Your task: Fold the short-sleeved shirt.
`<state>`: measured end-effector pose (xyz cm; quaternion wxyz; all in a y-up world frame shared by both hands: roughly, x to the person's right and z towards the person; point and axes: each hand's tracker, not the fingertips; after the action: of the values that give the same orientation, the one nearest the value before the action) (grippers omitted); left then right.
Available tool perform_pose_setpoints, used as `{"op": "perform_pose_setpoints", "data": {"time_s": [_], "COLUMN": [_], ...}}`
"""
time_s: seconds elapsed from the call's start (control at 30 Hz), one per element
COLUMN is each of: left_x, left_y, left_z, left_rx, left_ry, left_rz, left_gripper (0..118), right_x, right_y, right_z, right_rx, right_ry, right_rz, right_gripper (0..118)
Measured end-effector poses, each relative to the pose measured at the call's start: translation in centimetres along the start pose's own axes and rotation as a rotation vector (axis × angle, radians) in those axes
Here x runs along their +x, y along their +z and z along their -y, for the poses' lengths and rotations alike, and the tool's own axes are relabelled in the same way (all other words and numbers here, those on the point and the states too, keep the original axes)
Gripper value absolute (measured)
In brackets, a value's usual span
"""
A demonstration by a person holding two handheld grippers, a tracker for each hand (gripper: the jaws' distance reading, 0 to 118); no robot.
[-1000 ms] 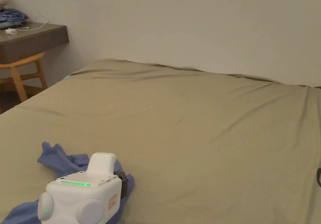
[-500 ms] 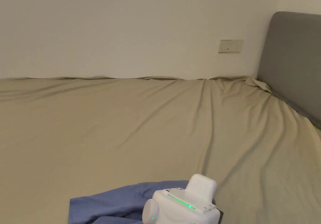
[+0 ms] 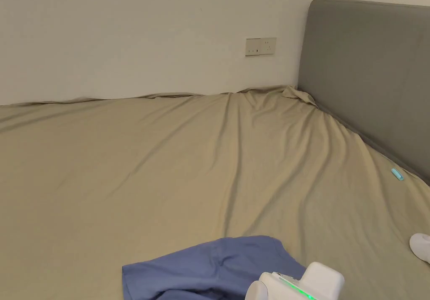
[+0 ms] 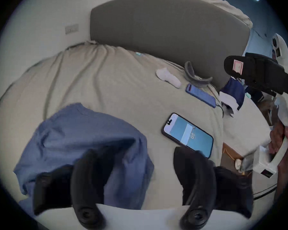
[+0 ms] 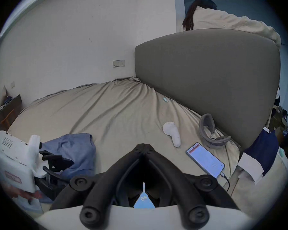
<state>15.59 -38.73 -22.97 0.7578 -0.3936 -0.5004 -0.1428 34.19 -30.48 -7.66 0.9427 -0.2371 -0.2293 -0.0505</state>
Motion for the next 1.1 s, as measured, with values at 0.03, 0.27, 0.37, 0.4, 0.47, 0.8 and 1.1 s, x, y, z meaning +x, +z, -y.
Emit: {"op": "perform_pose_setpoints", "data": {"time_s": [0.03,0.27,0.37,0.4,0.47,0.8,1.1], "left_x": [0.0,-2.8,-4.2,-4.5,-5.1,-4.1,-12.9], "left_y": [0.3,9.9,18.3,21.0,26.2,37.1,33.1], "left_z": [0.1,1.0,3.5,4.4,7.0,19.2,19.9], "left_rx": [0.01,0.111,0.243,0.274,0.349,0.325,0.284], "left_ry": [-0.003,0.032,0.072,0.08,0.135,0.395,0.654], "left_rz": [-0.008,-0.072,-0.159,-0.227,-0.423,-0.779,-0.627], "left_gripper": [85,82,11,0,0,0,97], "right_x": [-0.3,-2.6,-4.0,-4.5,-5.4,-10.0,-12.1], "right_y": [-0.1,0.3,1.1,1.3,2.0,3.4,3.3], "right_z": [0.0,-0.3,-0.6,-0.7,-0.8,-0.5,-0.5], "right_rx": [-0.003,0.01,0.028,0.033,0.042,0.05,0.033], "right_ry": [0.003,0.021,0.036,0.044,0.051,0.083,0.157], "right_rz": [-0.008,-0.078,-0.114,-0.122,-0.146,-0.248,-0.284], "right_gripper": [2,2,2,2,2,2,2]}}
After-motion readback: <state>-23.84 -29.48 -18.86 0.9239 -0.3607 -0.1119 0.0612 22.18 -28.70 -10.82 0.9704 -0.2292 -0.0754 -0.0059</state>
